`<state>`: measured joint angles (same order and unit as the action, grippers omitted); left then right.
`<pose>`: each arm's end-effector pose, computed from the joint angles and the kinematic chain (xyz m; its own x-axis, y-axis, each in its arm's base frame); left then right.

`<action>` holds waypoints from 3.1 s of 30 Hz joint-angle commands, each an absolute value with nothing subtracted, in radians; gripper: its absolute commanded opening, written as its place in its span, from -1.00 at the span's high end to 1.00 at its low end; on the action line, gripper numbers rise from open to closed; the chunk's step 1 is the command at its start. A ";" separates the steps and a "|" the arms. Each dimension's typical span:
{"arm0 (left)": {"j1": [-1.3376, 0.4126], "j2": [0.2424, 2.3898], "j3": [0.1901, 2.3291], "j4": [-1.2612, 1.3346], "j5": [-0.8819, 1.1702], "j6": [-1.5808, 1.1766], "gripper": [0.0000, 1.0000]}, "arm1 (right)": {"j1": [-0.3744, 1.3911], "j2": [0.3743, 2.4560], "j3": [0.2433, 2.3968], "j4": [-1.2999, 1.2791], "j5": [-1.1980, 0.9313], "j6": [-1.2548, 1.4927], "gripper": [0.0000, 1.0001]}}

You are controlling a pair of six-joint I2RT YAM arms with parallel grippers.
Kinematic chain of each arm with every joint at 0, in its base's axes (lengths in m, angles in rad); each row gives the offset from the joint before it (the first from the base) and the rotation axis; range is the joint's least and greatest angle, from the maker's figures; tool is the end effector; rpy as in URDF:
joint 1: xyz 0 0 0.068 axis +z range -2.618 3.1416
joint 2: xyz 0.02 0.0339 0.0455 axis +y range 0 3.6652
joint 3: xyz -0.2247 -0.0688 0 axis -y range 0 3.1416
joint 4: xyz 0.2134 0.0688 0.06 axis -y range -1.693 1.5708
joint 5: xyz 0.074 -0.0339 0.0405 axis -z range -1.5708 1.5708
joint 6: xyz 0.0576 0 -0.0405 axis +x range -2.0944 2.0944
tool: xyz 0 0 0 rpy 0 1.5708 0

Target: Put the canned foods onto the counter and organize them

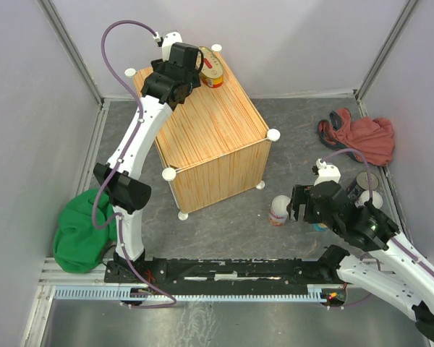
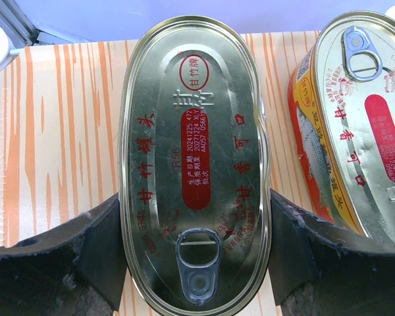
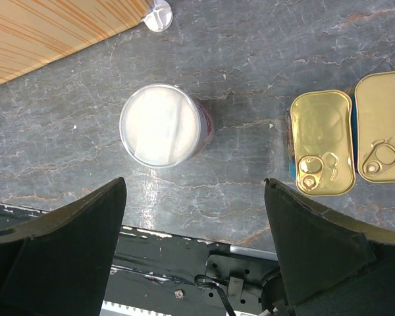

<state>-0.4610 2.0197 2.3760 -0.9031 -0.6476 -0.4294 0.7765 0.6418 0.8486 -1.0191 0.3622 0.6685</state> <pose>0.3728 -0.1464 0.3842 -0.3790 -0.1825 -0.9072 -0.2909 0.9542 -0.0704 0.1031 0.0727 0.2577 -0.7048 0.1201 -0.6992 -0.0569 0.9728 0.2245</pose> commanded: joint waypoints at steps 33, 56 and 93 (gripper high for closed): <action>-0.462 1.938 2.412 -0.854 -0.650 -0.497 -0.99 | 0.773 0.667 0.875 -0.995 0.362 0.659 -0.88; -0.746 1.636 2.155 -0.662 -0.900 -0.442 -0.99 | 0.775 0.765 0.849 -0.908 0.347 0.644 -0.90; -1.280 1.374 1.749 -0.787 -1.088 -0.660 -0.99 | 0.790 0.931 0.716 -0.703 0.354 0.700 -0.90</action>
<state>-1.2552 1.4281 1.7782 -0.7719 -1.0542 -0.5873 0.7826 0.9268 0.7345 -0.7681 0.3225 0.6777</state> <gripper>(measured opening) 0.993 0.961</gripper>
